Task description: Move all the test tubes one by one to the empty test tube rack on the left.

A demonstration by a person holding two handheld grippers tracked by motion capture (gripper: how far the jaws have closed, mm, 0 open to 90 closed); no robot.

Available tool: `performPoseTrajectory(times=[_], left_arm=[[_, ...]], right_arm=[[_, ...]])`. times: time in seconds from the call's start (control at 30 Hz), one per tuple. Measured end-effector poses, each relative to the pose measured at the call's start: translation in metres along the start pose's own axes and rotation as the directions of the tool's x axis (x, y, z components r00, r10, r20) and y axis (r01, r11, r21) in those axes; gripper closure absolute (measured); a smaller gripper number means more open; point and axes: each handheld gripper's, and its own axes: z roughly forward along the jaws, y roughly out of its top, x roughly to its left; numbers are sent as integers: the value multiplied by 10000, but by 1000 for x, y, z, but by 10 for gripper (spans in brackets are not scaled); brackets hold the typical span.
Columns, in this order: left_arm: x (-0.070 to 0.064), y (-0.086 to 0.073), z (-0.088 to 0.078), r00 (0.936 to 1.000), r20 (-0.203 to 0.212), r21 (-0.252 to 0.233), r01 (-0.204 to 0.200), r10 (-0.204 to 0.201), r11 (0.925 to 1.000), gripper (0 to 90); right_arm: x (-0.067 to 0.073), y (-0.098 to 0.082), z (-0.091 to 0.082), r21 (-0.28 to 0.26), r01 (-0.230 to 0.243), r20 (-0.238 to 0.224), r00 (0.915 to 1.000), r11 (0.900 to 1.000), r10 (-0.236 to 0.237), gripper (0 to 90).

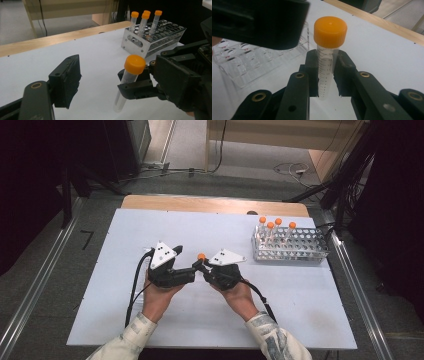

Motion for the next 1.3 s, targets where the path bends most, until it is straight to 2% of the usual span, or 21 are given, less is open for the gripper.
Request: performPoseTrajectory(times=[0.1, 0.33, 0.5, 0.67, 0.7, 0.9, 1.03, 1.2, 1.23, 1.27, 1.3], left_arm=[[0, -1, 2, 9999, 101, 63, -38, 37, 10000, 260], [-2, -2, 8, 9992, 325, 278, -262, 253, 9993, 382], [-4, -4, 10, 9982, 452, 503, -416, 394, 9979, 490], [-5, -5, 9, 9980, 441, 438, -477, 458, 9979, 630], [-4, -5, 9, 9973, 608, 429, -443, 416, 9981, 653], [-4, -5, 10, 9974, 651, 429, -335, 307, 9985, 693], [-4, -5, 10, 9973, 644, 450, -384, 354, 9983, 700], [-3, -2, 9, 9969, 755, 334, -237, 211, 9992, 702], [-3, -1, 9, 9964, 822, 346, -232, 203, 9991, 702], [-3, 0, 9, 9966, 799, 380, -246, 215, 9990, 702], [-3, 0, 9, 9968, 779, 352, -222, 194, 9991, 702]], right_arm=[[2, 1, 1, 14, 63, -55, 10000, 10000, -63, 724], [7, 1, 4, 68, 106, -272, 9996, 9999, -105, 723], [8, 2, 5, 24, 83, -393, 9992, 10000, -82, 724], [9, 2, 5, 40, 66, -441, 9990, 10000, -65, 723], [9, 2, 4, 31, 56, -438, 9990, 10000, -55, 723], [8, 3, 4, 45, -6, -442, 9990, 10000, 8, 723], [8, 3, 4, 22, -18, -453, 9990, 10000, 19, 723], [7, 4, 2, -44, -49, -480, 9988, 10000, 46, 712], [7, 4, 1, -62, -35, -471, 9989, 10000, 32, 702], [4, 4, -1, -88, -119, -633, 9979, 9999, 113, 620], [3, 4, -1, -76, -107, -652, 9978, 9999, 102, 585]])
